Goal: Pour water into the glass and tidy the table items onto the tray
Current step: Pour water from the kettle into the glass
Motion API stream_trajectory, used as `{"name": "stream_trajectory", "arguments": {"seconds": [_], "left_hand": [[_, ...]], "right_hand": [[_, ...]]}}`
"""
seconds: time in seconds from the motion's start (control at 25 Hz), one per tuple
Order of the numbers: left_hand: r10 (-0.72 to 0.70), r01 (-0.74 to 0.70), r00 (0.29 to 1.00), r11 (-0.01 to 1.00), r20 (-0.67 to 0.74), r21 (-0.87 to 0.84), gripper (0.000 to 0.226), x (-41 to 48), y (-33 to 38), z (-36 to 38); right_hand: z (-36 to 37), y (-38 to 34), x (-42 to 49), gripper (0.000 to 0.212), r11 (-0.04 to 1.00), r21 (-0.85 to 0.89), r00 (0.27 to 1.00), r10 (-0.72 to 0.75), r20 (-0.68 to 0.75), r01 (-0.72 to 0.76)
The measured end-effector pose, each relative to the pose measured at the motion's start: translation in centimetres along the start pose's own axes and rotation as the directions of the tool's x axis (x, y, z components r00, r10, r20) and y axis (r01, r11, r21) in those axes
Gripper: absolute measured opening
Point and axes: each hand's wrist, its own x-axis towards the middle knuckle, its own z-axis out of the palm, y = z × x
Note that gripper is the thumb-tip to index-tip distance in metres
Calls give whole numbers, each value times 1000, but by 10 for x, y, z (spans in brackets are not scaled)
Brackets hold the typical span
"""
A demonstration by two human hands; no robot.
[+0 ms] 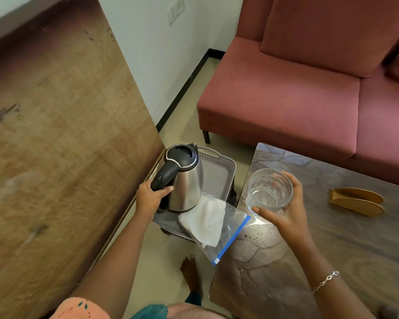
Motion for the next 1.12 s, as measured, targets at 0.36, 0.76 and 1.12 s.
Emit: {"name": "stream_trajectory", "arguments": {"seconds": [0.36,0.76,1.12], "left_hand": [[262,-264,964,961,-39,-86,28,-68,102,2],[653,-661,750,736,103,145,24,-135,191,25],[861,-914,405,373,307,159,7,-185,247,57]], "right_hand": [[-48,-18,-4,94,997,-5,997,-72,-31,72],[-116,-12,-33,95,997,-40,991,-65,-115,60],[-150,4,-64,90,997,-73,986,-40,-162,28]]}}
